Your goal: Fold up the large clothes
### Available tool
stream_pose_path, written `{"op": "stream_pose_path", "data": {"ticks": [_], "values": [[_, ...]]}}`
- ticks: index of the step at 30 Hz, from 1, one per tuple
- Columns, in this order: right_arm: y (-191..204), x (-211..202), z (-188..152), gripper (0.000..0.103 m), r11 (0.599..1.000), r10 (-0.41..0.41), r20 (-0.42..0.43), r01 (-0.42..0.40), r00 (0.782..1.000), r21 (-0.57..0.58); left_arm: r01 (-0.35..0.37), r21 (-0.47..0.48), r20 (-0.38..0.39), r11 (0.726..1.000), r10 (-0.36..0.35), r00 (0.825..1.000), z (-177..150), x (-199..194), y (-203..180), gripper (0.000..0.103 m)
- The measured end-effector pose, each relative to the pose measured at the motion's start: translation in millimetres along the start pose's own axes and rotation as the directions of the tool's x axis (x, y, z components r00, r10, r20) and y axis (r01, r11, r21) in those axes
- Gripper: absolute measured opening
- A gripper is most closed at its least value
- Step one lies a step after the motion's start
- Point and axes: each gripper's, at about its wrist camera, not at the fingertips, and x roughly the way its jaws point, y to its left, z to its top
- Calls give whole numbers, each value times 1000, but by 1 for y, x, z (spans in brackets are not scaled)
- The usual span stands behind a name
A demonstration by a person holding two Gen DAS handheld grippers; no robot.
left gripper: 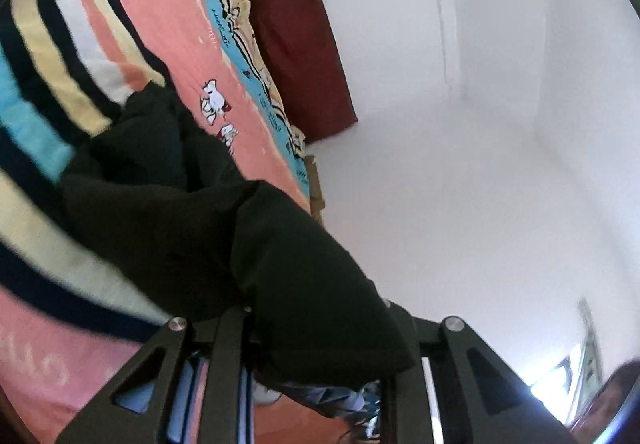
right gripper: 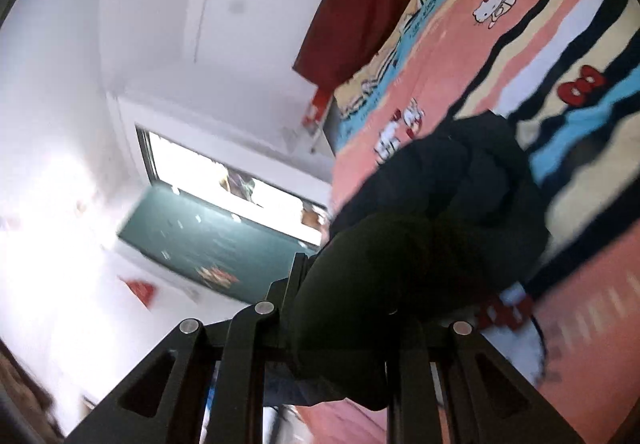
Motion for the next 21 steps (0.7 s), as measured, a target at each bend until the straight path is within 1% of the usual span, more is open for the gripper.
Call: {"op": "stream_pose_path", "data": {"ticks": [4,6,8,10,11,14,16,17,18,19,21], "values": [[-9,37,42,18,997,38,39,-40,999,68,-3,-40,42,999,4,999,45,41,0,19],[-14,54,61,18,994,25,63,-32,998,106,-17,-55,52,998,19,998,65,62,1,19],[-20,69,77,19,989,18,82,-30,996,143,-49,-64,59,997,53,997,87,86,5,19],[-27,87,94,22,986,-10,91,-5,996,164,-96,-80,62,992,101,993,108,109,13,21],[-33,98,103,23,983,-29,94,11,995,183,-124,-87,60,989,129,990,119,122,19,23],[-50,126,122,25,974,-105,91,84,990,212,-211,-122,43,970,217,975,147,163,47,24],[-64,147,134,25,965,-170,74,150,983,215,-285,-115,16,951,289,957,165,190,69,24],[-73,160,140,25,957,-207,61,189,976,222,-308,-114,6,945,311,950,170,200,78,25],[-83,171,146,25,951,-227,49,211,973,228,-337,-121,-15,934,338,941,178,212,93,25],[-91,180,150,24,944,-250,36,236,968,230,-350,-139,-32,926,349,936,181,220,107,26],[-107,195,155,24,932,-287,16,276,958,234,-356,-149,-58,923,351,934,183,233,133,26]]}}
